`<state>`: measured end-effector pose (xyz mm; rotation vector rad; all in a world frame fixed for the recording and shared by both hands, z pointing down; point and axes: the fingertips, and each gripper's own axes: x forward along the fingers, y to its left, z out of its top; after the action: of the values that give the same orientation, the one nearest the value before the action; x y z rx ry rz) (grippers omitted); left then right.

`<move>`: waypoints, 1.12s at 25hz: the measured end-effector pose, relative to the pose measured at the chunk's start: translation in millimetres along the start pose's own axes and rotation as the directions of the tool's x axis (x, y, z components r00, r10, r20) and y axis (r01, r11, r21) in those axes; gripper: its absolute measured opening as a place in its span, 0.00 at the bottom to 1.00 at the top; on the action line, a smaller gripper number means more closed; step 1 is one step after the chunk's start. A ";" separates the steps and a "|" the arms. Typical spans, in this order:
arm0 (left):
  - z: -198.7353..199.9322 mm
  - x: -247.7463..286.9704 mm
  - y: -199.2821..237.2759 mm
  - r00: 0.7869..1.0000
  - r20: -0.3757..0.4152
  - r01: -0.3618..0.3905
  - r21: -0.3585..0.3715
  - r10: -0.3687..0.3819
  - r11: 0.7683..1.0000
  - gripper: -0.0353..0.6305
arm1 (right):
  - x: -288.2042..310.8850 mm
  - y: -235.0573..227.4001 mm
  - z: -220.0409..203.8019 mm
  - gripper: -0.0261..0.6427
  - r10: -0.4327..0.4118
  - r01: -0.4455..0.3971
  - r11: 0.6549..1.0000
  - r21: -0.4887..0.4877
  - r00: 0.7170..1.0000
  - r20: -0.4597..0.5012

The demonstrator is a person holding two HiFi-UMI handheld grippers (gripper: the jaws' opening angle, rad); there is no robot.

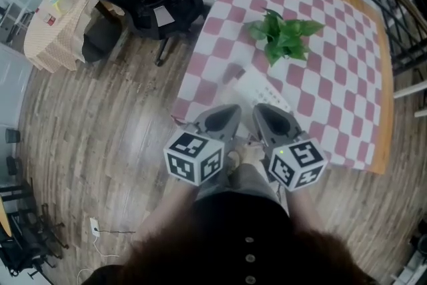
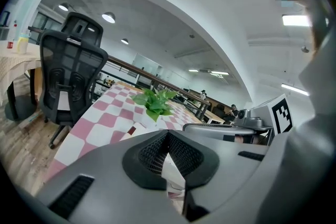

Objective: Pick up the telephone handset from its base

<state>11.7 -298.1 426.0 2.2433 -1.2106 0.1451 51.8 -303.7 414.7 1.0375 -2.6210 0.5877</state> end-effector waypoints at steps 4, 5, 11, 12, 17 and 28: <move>-6.4 -2.0 3.6 1.000 -0.020 0.016 -0.007 -0.016 1.000 0.06 | 5.6 -0.5 -7.2 0.08 0.007 -0.007 1.000 0.013 1.000 -0.029; -7.8 -1.4 3.8 0.999 -0.027 0.023 -0.002 -0.023 1.000 0.06 | 7.0 0.0 -8.5 0.08 0.010 -0.010 1.000 0.013 0.999 -0.035; -9.3 1.4 12.6 0.999 -0.033 0.032 -0.004 -0.032 0.999 0.06 | 14.8 3.3 -17.3 0.19 0.007 -0.010 0.999 -0.031 0.996 -0.086; -10.1 2.3 13.8 0.999 -0.033 0.034 -0.008 -0.034 0.999 0.06 | 15.9 3.4 -19.7 0.21 0.006 -0.010 0.999 -0.041 0.995 -0.097; -16.8 6.4 16.1 0.998 -0.045 0.043 -0.024 -0.045 0.999 0.06 | 21.6 3.5 -32.4 0.30 0.004 -0.013 0.998 -0.066 0.990 -0.139; -45.0 12.4 24.3 0.996 -0.084 0.027 -0.048 -0.031 0.998 0.06 | 33.7 -8.4 -67.3 0.38 -0.052 -0.012 0.974 -0.227 0.960 -0.274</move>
<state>7.3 -293.1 478.2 2.1910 -1.1252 0.1963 39.9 -298.3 489.3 0.8425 -2.3612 0.3849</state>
